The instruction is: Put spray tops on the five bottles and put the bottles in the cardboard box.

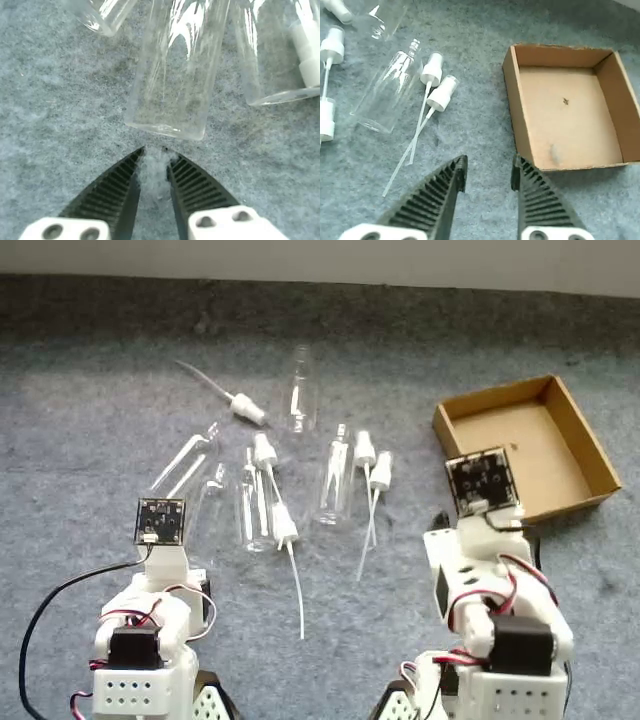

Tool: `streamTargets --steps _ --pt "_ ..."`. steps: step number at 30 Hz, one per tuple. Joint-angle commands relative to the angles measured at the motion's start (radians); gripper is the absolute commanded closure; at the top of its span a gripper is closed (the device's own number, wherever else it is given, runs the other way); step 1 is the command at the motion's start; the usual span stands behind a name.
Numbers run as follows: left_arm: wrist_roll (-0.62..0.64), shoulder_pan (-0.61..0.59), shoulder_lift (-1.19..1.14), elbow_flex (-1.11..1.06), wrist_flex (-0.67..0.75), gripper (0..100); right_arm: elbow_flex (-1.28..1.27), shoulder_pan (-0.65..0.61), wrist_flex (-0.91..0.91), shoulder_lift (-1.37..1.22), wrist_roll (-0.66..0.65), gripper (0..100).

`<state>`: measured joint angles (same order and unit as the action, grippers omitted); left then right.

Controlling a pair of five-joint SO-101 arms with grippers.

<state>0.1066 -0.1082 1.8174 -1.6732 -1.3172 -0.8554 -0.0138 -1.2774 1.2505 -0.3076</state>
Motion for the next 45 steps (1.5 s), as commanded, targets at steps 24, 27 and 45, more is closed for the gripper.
streamTargets --steps 24,27,45 --pt "0.009 -0.004 0.002 -0.022 -0.002 99 1.02 -0.461 -0.199 -1.29 0.377 72.9" --pt "0.009 -0.004 0.002 -0.022 -0.002 99 1.092 -0.466 -0.188 -1.399 0.381 73.0" --pt "0.009 -0.004 0.002 -0.022 -0.002 99 1.865 -0.449 -0.341 -2.071 0.555 72.8"
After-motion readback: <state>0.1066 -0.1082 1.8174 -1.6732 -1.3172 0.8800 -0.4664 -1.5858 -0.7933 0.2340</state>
